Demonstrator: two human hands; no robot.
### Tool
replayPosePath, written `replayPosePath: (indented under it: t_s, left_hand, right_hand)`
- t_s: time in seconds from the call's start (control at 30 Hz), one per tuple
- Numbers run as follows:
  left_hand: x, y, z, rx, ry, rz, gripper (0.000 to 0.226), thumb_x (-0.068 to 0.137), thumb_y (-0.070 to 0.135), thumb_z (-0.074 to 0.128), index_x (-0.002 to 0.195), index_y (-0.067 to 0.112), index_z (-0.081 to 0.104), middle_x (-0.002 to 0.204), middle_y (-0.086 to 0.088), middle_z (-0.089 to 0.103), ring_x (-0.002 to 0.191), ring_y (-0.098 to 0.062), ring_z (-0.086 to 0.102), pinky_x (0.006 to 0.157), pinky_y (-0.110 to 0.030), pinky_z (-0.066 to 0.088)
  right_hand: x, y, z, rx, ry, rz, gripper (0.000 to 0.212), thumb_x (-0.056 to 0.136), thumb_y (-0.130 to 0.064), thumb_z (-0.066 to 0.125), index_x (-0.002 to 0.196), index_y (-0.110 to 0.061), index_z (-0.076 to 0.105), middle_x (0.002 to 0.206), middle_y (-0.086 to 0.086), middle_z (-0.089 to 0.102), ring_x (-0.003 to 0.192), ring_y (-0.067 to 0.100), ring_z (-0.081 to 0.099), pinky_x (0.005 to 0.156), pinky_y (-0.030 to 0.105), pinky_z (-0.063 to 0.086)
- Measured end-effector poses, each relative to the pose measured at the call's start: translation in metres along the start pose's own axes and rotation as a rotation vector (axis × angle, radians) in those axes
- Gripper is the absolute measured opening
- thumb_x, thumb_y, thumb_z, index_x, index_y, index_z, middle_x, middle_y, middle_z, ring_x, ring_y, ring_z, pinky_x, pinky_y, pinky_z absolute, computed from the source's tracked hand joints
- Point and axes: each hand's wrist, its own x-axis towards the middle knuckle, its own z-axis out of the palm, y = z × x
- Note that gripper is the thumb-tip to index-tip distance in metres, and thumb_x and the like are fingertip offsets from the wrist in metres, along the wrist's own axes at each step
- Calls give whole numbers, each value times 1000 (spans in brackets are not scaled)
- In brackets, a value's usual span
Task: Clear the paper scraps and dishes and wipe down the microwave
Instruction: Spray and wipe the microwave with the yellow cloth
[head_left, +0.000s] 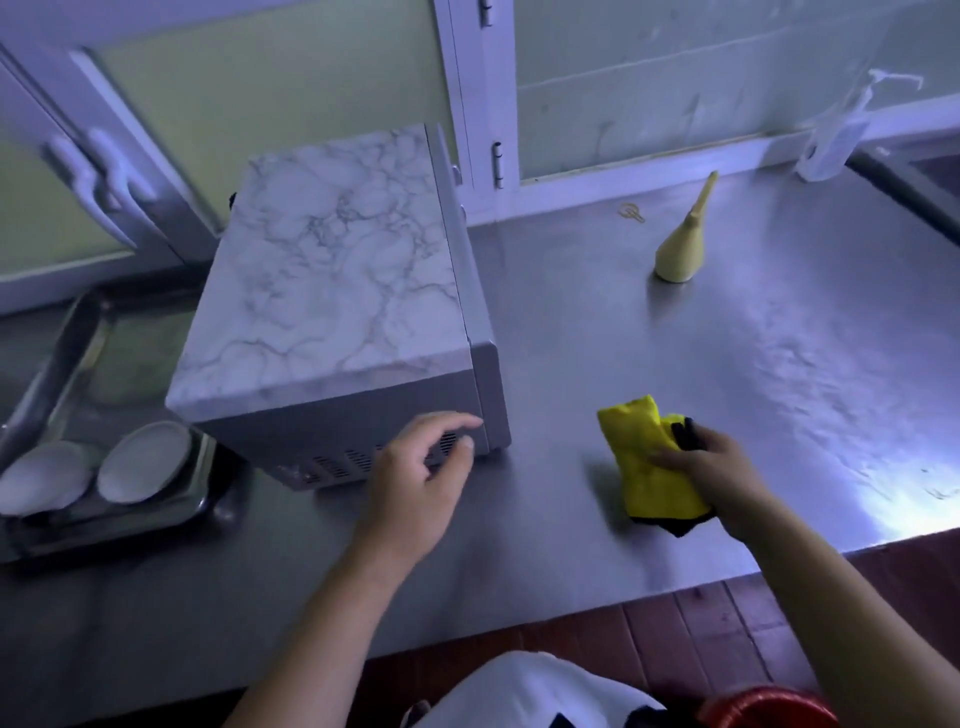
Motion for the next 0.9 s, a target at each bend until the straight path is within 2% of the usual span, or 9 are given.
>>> replayPosePath:
  t_s: [0.13, 0.23, 0.3, 0.37, 0.47, 0.6, 0.73, 0.83, 0.9]
  left_hand:
    - [-10, 14, 35, -473, -348, -384, 53, 83, 29, 79, 132, 23, 59, 131, 3, 63, 119, -4, 59, 96, -16, 48]
    - [-11, 19, 42, -730, -398, -325, 56, 78, 21, 80, 129, 13, 60, 124, -6, 69, 115, -16, 64, 90, -24, 51]
    - [-10, 23, 38, -791, -387, -275, 52, 77, 19, 81, 124, 9, 63, 116, -8, 71, 108, -20, 67, 88, -27, 52]
    - [-10, 24, 30, -819, -404, -271, 45, 77, 20, 81, 119, 8, 68, 114, -11, 72, 106, -23, 67, 89, -30, 52]
    - [-13, 19, 18, -833, -442, -259, 36, 81, 20, 79, 116, 12, 71, 115, -13, 72, 109, -26, 67, 90, -32, 52]
    - [-14, 10, 2, -872, -531, -231, 38, 83, 17, 79, 119, 14, 69, 117, -11, 71, 111, -27, 67, 91, -34, 53]
    - [-10, 1, -15, -864, -536, -177, 35, 81, 15, 80, 114, 11, 72, 113, -11, 73, 106, -25, 69, 88, -32, 54]
    - [-4, -8, -31, -800, -427, -141, 26, 77, 14, 82, 102, 13, 76, 102, -7, 76, 96, -19, 71, 81, -29, 55]
    - [2, -19, -48, -747, -394, -70, 20, 75, 10, 83, 93, 18, 78, 92, 0, 76, 87, -12, 70, 75, -25, 54]
  right_hand:
    - [-60, -41, 19, 122, -335, -228, 37, 79, -13, 75, 116, -14, 70, 115, 10, 74, 112, 34, 67, 93, 49, 55]
    - [-97, -57, 32, 84, -620, -421, 56, 88, -11, 67, 141, -20, 51, 137, 0, 63, 127, 18, 59, 104, 33, 49]
    - [-109, -57, 40, -32, -706, -513, 66, 93, -4, 61, 152, -18, 33, 150, -2, 51, 138, 16, 48, 112, 35, 41]
    - [-113, -54, 44, -108, -696, -572, 69, 95, 1, 58, 154, -17, 28, 154, -5, 45, 143, 16, 41, 117, 41, 35]
    - [-117, -54, 50, -110, -602, -584, 64, 93, 5, 62, 148, -19, 41, 145, 2, 55, 136, 22, 49, 113, 46, 39]
    - [-120, -50, 63, 30, -454, -568, 56, 86, -2, 67, 138, -21, 54, 134, 12, 60, 124, 19, 58, 104, 34, 47]
    - [-125, -55, 80, 169, -468, -468, 56, 85, -5, 65, 138, -19, 56, 136, 4, 63, 128, 27, 57, 108, 49, 46]
    - [-139, -66, 100, 177, -471, -505, 54, 80, -10, 70, 127, -32, 57, 125, 4, 64, 111, 21, 66, 92, 37, 55]
    - [-150, -71, 119, 67, -278, -596, 52, 74, -21, 78, 118, -35, 55, 116, 3, 61, 107, 13, 64, 90, 28, 53]
